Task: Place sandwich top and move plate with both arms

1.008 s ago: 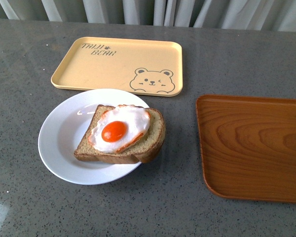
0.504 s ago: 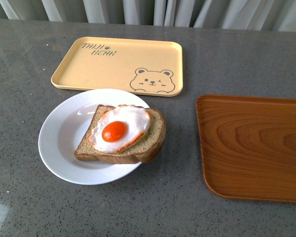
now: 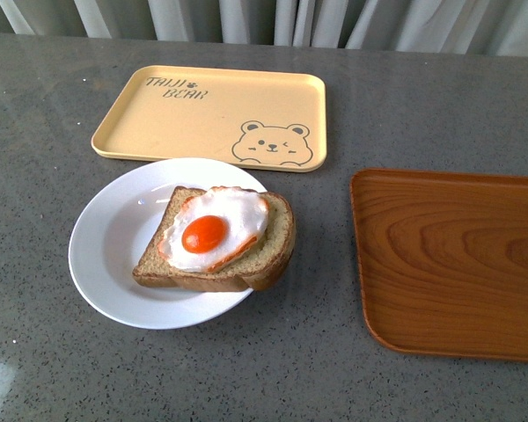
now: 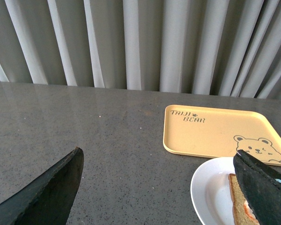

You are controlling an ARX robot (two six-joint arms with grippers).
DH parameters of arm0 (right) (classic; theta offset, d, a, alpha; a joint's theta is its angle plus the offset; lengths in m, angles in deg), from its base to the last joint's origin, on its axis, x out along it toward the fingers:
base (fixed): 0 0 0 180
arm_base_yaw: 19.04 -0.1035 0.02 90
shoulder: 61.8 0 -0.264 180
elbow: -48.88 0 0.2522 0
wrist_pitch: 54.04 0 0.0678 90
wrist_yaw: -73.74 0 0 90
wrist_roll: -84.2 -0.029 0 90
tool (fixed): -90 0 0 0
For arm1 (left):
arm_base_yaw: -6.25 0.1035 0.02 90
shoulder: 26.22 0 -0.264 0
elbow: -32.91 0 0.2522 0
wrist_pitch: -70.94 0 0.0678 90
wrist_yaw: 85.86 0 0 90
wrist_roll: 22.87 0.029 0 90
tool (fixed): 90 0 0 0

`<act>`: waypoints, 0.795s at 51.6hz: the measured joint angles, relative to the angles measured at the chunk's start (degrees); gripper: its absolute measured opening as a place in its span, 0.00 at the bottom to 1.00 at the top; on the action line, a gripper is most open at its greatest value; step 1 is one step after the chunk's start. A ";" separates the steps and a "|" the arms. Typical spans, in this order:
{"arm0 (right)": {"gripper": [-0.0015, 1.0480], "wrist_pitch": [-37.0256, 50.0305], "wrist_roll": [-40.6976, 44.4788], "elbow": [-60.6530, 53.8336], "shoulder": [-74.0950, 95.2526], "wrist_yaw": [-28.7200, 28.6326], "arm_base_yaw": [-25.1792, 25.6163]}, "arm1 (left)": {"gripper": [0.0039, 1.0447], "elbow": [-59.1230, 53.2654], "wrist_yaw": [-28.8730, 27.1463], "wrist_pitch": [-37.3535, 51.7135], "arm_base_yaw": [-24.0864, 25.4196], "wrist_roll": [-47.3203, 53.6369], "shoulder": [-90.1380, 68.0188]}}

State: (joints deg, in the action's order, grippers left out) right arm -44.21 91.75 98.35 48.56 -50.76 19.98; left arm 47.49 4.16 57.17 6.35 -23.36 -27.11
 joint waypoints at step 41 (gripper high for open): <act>0.02 -8.22 -13.84 -3.76 -26.21 -7.89 -6.82 | 0.92 0.00 -0.02 0.00 0.00 0.00 0.00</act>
State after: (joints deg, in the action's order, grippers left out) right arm -52.43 77.91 94.59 22.36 -58.65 13.16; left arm 47.49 4.13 57.17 6.35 -23.36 -27.11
